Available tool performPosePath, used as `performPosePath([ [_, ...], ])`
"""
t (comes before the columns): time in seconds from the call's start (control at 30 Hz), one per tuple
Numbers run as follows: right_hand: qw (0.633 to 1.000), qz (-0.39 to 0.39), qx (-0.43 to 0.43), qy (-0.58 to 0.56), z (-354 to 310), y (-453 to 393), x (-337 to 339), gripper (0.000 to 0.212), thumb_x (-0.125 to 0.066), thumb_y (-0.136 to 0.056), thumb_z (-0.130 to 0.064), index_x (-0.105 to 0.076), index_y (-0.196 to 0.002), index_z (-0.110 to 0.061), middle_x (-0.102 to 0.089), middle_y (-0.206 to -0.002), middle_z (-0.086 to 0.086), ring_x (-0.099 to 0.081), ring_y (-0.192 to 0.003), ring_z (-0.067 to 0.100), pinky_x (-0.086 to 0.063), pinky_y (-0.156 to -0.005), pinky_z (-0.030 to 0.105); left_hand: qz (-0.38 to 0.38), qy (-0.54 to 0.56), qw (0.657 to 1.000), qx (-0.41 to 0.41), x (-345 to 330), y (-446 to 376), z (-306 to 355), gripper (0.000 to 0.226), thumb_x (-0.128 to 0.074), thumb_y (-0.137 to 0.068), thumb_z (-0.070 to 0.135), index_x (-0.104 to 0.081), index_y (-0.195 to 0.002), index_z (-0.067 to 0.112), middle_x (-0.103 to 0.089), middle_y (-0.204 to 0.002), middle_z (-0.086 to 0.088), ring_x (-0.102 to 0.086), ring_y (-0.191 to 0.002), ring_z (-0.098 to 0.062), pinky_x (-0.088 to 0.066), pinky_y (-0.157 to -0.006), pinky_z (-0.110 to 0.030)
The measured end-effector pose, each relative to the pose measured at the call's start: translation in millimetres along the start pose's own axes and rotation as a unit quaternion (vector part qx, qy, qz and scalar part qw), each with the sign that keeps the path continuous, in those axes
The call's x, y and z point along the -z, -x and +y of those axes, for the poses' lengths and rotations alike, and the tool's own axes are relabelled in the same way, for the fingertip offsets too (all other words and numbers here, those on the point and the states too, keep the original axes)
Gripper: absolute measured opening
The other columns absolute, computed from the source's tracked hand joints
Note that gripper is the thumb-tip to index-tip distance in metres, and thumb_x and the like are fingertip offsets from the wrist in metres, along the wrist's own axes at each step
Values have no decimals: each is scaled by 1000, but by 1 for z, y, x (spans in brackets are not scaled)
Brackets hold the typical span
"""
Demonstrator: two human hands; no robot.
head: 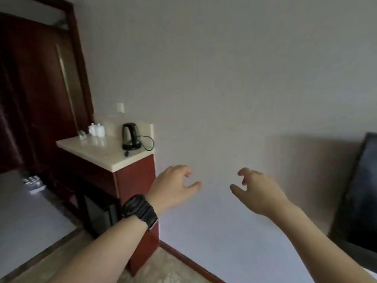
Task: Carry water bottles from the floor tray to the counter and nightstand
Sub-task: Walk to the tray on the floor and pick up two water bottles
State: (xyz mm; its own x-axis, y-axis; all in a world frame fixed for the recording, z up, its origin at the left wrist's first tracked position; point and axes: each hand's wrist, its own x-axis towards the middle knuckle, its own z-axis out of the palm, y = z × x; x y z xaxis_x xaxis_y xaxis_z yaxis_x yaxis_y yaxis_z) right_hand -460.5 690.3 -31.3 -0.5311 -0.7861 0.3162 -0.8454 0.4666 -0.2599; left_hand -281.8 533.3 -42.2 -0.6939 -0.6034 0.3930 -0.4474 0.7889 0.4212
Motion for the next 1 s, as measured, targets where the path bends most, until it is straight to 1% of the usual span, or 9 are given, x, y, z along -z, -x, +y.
performPosePath([
  [0.07,997,-22,72,-27,-66,-31,-29,56,-50,-93,-50,-45,-138,-18,-62,-125,1,-57,-115,23,-49,-88,33,37,-25,997,64,39,22,-61,49,-59,-82,60,-63,-119,28,-64,-117,15,-59,-111,-10,-50,-93,-32],
  [0.17,981,-42,178,-72,-179,-68,-66,52,-52,-91,-49,-52,-130,-14,-63,-121,5,-59,-112,26,-50,-90,36,82,-53,984,151,101,64,-139,49,-60,-84,60,-63,-122,29,-63,-115,16,-58,-110,-8,-50,-93,-30],
  [0.23,961,-56,251,-105,-255,-84,-87,47,-54,-88,-48,-57,-119,-12,-64,-114,8,-60,-107,28,-50,-85,37,113,-80,970,201,141,94,-185,45,-61,-86,56,-63,-120,27,-64,-113,14,-58,-108,-10,-51,-90,-30],
  [0.33,927,-78,330,-160,-357,-90,-115,47,-59,-88,-48,-58,-119,-12,-65,-109,8,-60,-104,27,-44,-76,30,160,-122,941,273,195,139,-244,41,-63,-87,52,-66,-117,25,-67,-115,11,-62,-108,-11,-52,-92,-35],
  [0.4,909,-85,368,-175,-409,-93,-133,45,-60,-88,-48,-58,-117,-13,-63,-106,5,-60,-101,24,-45,-77,30,177,-141,923,310,223,161,-277,42,-64,-86,50,-66,-118,24,-67,-118,9,-62,-111,-13,-51,-94,-34],
  [0.57,885,-99,417,-181,-498,-114,-168,30,-59,-89,-47,-54,-102,-20,-58,-95,-3,-54,-86,16,-45,-69,29,183,-168,896,368,263,186,-345,45,-61,-86,56,-64,-121,27,-67,-113,13,-61,-105,-7,-49,-86,-23],
  [0.63,879,-104,425,-187,-524,-129,-182,30,-59,-89,-46,-54,-101,-19,-59,-95,-4,-56,-87,15,-51,-73,32,182,-171,890,381,270,185,-373,47,-60,-85,58,-63,-121,28,-66,-112,16,-61,-103,-5,-51,-86,-23],
  [0.9,863,-129,453,-182,-617,-217,-267,41,-59,-90,-48,-54,-117,-18,-62,-106,0,-60,-93,16,-55,-81,37,183,-173,883,397,278,129,-498,51,-55,-85,62,-60,-124,31,-65,-113,17,-61,-101,-3,-55,-87,-27],
  [1.0,857,-139,461,-182,-657,-268,-305,42,-58,-90,-47,-54,-118,-16,-63,-109,2,-62,-95,19,-55,-83,39,178,-180,887,385,288,88,-556,48,-58,-87,56,-61,-126,28,-65,-115,15,-61,-103,-4,-53,-89,-25],
])
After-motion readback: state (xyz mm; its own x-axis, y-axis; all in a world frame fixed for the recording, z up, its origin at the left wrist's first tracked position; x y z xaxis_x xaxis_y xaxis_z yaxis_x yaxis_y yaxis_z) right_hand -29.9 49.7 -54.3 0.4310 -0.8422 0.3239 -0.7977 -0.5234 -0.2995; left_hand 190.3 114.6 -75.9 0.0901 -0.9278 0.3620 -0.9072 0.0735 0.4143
